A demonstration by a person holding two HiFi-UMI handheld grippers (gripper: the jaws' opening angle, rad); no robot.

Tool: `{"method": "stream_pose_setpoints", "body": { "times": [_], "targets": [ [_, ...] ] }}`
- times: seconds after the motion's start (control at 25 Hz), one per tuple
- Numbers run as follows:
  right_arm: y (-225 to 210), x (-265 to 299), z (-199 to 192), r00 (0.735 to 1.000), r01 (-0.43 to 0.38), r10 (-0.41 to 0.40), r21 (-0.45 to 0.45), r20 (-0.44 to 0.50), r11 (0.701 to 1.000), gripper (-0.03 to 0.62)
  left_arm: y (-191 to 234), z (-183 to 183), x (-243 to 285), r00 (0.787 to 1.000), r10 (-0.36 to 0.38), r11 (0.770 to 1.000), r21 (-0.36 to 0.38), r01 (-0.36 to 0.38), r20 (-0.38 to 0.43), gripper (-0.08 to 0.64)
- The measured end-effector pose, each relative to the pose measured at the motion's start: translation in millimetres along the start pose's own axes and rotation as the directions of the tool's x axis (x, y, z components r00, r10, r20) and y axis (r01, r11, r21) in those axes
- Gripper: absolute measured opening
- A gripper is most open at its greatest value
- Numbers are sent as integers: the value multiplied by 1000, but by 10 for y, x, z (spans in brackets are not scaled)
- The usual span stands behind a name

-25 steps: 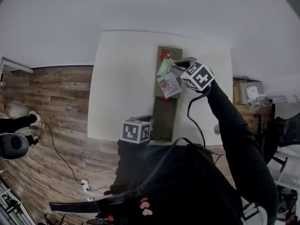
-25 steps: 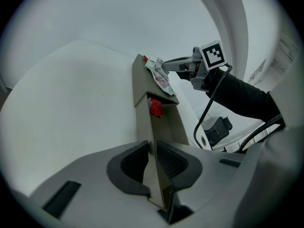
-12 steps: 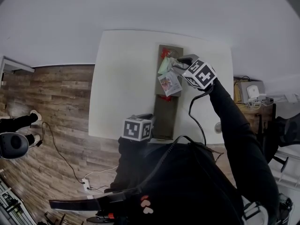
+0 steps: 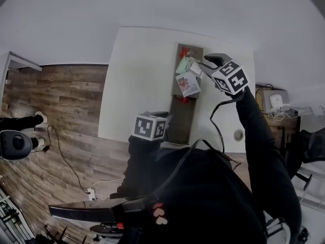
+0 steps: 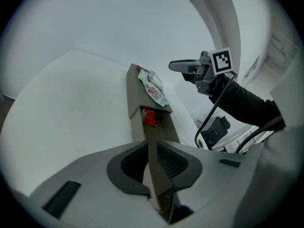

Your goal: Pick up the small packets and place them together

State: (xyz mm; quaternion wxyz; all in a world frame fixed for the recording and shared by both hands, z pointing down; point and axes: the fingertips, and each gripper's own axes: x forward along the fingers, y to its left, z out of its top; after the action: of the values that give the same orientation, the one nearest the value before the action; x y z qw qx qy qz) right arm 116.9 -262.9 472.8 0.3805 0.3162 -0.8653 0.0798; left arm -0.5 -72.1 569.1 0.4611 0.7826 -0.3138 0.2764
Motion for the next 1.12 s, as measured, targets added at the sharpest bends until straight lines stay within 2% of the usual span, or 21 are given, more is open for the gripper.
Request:
{"method": "stream_pose_setpoints", "body": {
  "times": [0.08, 0.12, 0.2, 0.24, 0.4, 0.52, 0.56, 0.6, 0.72, 0.88, 0.96, 1.12],
  "targets": [
    [-13, -170, 32, 999, 22, -24, 42, 45, 999, 131, -43, 89, -61, 1000, -10, 1000, 18, 9, 26, 60],
    [-34, -272, 52, 996, 39, -44, 71, 76, 997, 108, -68, 145, -91, 999, -14, 999, 30, 13, 39, 60],
    [-99, -513, 88, 984, 78, -99, 142, 148, 987, 19, -132, 290, -152, 997, -23, 998, 57, 19, 71, 60],
    [-128, -637, 100, 976, 89, -122, 178, 182, 980, 2, -164, 380, -181, 995, -25, 997, 69, 19, 92, 60],
    [-126, -1086, 96, 942, 82, -168, 287, 290, 954, 2, -318, 683, -258, 986, -39, 993, 112, 21, 165, 60],
    [-91, -1406, 99, 908, 107, -229, 335, 351, 936, 1, -461, 869, -327, 981, -47, 987, 162, 17, 186, 58],
    [-74, -1498, 106, 898, 117, -248, 346, 364, 931, 1, -498, 923, -359, 981, -43, 985, 174, 10, 187, 30],
    [-55, -1582, 115, 888, 127, -266, 356, 375, 926, 0, -532, 979, -395, 981, -40, 983, 185, 4, 192, 9],
    [18, -1775, 160, 862, 152, -314, 387, 398, 910, 0, -641, 1179, -523, 968, -48, 979, 205, -3, 245, 9],
    [135, -1856, 172, 834, 202, -387, 436, 392, 877, 0, -761, 1485, -689, 928, -39, 980, 194, -36, 371, 2],
    [223, -1817, 132, 833, 206, -398, 451, 385, 869, 0, -805, 1547, -697, 916, -4, 981, 179, -75, 401, 2],
    [339, -1686, 10, 847, 183, -386, 479, 367, 858, 0, -874, 1524, -615, 916, 59, 972, 185, -143, 398, 2]
  ]
}}
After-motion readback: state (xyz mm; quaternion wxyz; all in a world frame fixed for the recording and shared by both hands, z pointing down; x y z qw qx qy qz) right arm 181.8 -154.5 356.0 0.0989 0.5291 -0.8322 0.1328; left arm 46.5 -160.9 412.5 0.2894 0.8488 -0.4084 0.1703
